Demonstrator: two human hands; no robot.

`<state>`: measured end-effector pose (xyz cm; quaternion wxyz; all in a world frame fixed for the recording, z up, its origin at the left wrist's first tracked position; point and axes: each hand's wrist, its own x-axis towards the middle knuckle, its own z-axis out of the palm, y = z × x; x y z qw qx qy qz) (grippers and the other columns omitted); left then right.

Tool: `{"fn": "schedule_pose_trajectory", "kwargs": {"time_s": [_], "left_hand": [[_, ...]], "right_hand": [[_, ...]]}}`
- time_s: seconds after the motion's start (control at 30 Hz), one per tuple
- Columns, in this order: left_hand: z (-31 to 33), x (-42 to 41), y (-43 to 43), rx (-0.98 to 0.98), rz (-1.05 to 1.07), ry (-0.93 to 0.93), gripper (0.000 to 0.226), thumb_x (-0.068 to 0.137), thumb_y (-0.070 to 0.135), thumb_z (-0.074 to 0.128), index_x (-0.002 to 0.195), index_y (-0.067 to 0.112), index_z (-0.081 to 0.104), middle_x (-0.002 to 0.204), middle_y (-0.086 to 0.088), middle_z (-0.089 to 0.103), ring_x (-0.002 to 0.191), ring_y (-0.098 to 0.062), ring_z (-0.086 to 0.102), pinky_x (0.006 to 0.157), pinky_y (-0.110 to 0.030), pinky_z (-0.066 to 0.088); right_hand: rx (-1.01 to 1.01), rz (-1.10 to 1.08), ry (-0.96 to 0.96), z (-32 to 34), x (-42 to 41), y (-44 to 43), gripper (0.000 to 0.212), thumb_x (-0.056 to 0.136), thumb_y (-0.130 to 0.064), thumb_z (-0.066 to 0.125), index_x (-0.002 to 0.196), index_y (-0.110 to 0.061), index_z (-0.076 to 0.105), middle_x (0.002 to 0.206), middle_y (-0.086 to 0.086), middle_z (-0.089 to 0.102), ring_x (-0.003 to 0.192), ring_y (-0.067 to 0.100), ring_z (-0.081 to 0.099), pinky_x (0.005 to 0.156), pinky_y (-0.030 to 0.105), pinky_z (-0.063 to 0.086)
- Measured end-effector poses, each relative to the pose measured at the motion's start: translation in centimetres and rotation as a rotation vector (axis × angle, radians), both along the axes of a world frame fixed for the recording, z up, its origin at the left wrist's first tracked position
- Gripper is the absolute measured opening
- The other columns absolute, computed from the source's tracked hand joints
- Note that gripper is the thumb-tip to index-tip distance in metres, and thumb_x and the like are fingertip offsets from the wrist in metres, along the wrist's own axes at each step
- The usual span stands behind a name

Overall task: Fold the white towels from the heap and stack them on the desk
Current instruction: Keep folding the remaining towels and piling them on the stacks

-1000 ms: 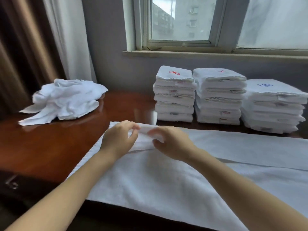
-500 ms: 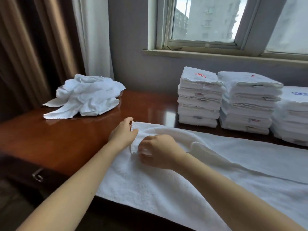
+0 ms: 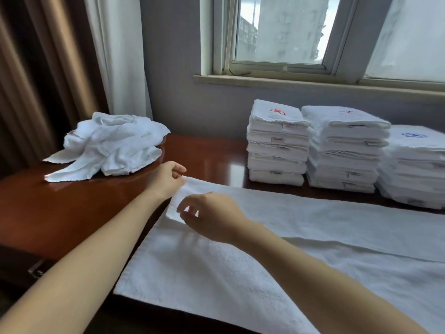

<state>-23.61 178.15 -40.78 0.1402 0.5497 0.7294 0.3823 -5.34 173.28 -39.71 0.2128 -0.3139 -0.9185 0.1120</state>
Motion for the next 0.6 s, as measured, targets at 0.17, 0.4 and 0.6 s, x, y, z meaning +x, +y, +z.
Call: {"fn": "schedule_pose_trajectory", "kwargs": {"time_s": [0.17, 0.4, 0.6], "left_hand": [[-0.7, 2.5, -0.7, 0.086, 0.042, 0.148, 0.038, 0.091, 0.012, 0.059, 0.128, 0.021, 0.059, 0.127, -0.003, 0.056, 0.113, -0.022, 0.057, 0.096, -0.037, 0.047], [-2.6, 10.3, -3.2, -0.074, -0.369, 0.389, 0.042, 0.103, 0.036, 0.041, 0.144, 0.026, 0.047, 0.155, 0.002, 0.037, 0.148, -0.017, 0.021, 0.116, -0.033, 0.019], [-4.2, 9.9, -3.4, -0.266, -0.304, 0.645, 0.058, 0.102, 0.056, 0.022, 0.156, 0.036, 0.016, 0.165, 0.005, 0.005, 0.152, -0.014, 0.001, 0.121, -0.039, -0.001]], "right_hand": [[0.046, -0.175, 0.106, -0.2, 3.8, 1.6, 0.023, 0.094, -0.022, 0.053, 0.106, -0.030, 0.070, 0.098, -0.010, 0.073, 0.090, 0.014, 0.066, 0.069, 0.028, 0.049], [-0.017, -0.401, -0.223, -2.6, 10.6, 4.9, 0.041, 0.098, -0.020, 0.040, 0.137, -0.028, 0.053, 0.142, -0.007, 0.053, 0.134, 0.017, 0.045, 0.100, 0.034, 0.039], [-0.072, -0.354, -0.220, -4.9, 11.5, 4.7, 0.052, 0.102, -0.044, 0.031, 0.151, -0.029, 0.032, 0.161, -0.006, 0.023, 0.149, 0.010, 0.012, 0.119, 0.039, 0.003]]}}
